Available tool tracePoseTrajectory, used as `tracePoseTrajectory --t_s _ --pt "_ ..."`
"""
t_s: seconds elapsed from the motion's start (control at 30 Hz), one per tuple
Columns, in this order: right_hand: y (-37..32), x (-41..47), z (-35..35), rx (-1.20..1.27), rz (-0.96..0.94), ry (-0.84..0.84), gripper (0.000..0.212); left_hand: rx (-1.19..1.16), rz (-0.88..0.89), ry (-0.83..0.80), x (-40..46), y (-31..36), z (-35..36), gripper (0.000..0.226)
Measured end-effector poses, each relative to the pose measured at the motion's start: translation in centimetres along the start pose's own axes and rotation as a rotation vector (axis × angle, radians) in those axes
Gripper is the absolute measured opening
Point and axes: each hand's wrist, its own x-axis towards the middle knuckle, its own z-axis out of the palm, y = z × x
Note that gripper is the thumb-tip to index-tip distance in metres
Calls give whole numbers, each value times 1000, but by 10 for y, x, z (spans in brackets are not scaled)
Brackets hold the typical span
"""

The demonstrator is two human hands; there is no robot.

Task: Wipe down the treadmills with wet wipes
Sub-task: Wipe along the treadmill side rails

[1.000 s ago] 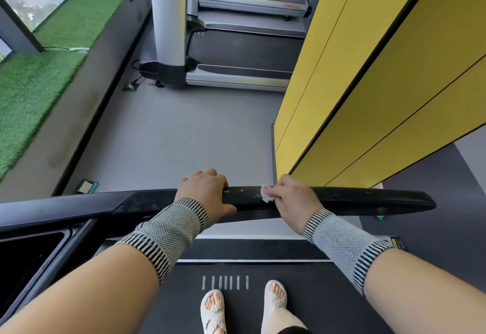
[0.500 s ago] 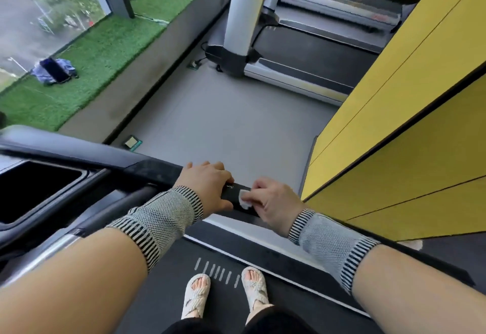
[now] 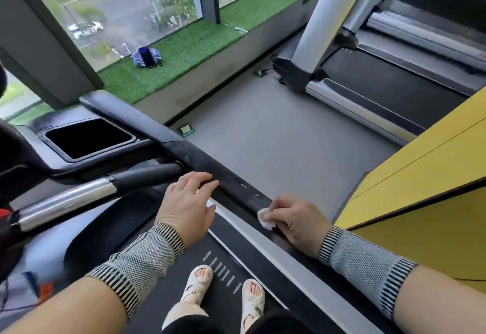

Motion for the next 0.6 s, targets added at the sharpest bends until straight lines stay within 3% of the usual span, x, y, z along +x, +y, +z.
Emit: tracePoseTrajectory --t_s 0.2,0.33,0.47,0.6 --pt "-13 53 14 5 -56 1 16 -25 -119 -84 -10 11 9 63" --pt "3 27 4 -16 -125 27 21 -35 -113 -120 -11 6 7 66" --pt "-16 68 18 3 -100 49 30 -90 -87 -97 -10 1 11 65" --pt "-4 48 14 -16 -66 35 18 -109 -77 -99 -12 -5 11 63"
